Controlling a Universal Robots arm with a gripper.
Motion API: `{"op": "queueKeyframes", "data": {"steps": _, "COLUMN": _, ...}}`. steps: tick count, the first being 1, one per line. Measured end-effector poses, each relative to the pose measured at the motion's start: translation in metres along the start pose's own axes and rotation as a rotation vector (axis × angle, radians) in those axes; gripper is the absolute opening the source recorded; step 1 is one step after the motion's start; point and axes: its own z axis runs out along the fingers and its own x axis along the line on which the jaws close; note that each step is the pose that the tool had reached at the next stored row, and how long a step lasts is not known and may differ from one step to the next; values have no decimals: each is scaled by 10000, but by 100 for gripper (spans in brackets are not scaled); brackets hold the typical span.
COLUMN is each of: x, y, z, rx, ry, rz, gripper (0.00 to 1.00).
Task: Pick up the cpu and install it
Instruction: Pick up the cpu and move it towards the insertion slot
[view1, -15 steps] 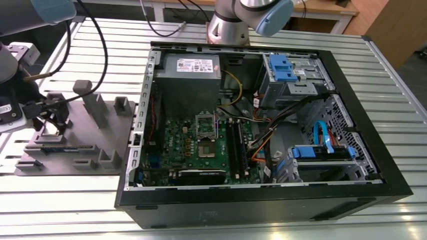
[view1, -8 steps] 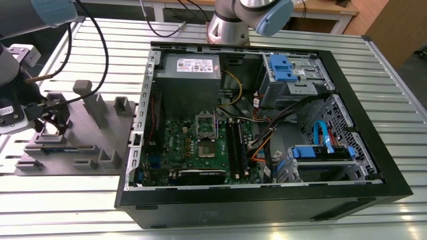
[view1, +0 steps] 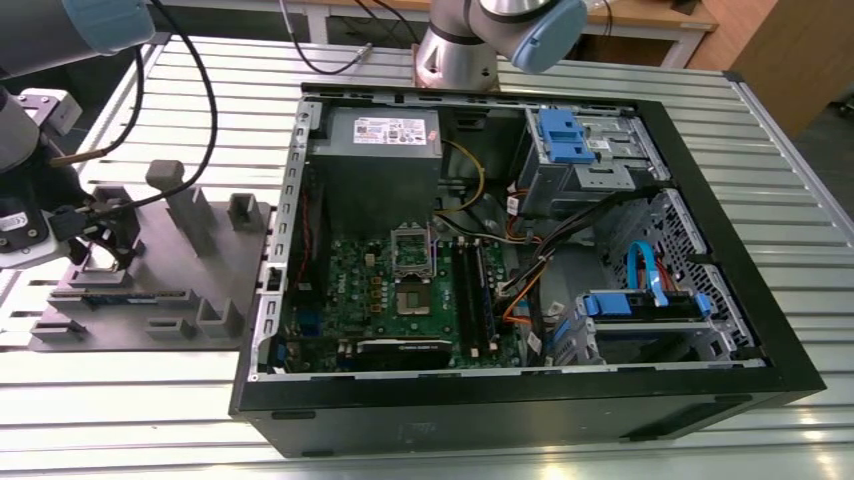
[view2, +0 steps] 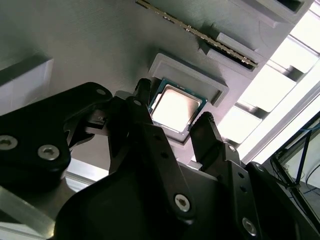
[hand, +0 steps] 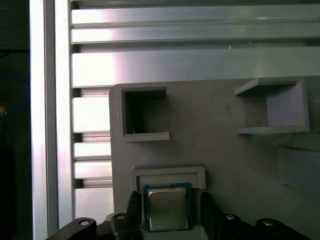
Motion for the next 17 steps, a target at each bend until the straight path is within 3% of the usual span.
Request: {"op": "queueKeyframes", "data": {"steps": 17, "x": 12, "y": -1, "z": 7, "rx": 1, "ry": 5, "rz": -86, "gripper": 60}}
